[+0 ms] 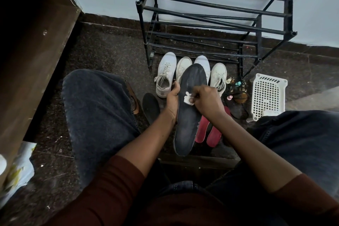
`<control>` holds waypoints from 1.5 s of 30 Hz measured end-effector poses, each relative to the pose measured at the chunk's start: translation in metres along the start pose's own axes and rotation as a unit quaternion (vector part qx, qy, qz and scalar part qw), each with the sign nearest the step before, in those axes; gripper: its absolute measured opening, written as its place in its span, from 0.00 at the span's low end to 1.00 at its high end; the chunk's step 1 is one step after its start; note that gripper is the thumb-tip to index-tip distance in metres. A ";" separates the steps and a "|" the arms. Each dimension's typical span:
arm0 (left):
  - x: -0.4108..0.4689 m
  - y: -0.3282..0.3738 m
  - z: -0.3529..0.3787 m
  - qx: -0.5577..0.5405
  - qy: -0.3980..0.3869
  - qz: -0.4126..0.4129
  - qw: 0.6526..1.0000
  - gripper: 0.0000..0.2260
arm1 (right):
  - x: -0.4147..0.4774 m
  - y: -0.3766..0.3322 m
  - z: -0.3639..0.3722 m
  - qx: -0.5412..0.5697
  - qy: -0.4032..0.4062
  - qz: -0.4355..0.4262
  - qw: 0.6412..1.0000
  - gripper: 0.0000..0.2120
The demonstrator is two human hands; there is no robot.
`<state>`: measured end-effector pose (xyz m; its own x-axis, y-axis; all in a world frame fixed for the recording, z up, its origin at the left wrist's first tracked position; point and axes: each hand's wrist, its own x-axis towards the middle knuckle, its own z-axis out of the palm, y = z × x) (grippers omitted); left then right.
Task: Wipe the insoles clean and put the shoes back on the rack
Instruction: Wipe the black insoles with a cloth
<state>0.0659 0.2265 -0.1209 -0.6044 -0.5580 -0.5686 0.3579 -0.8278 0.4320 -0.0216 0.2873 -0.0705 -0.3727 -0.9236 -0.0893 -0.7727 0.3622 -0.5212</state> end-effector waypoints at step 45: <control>0.004 0.012 0.004 -0.004 -0.039 0.039 0.998 0.22 | 0.007 -0.007 -0.022 -0.015 0.014 0.064 0.998 0.12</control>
<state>0.0648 0.2145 -0.1157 -0.6287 -0.6145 -0.4766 0.4106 -0.7828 0.4675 -0.0302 0.2811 -0.0494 -0.4835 -0.8657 -0.1298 -0.7330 0.4814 -0.4805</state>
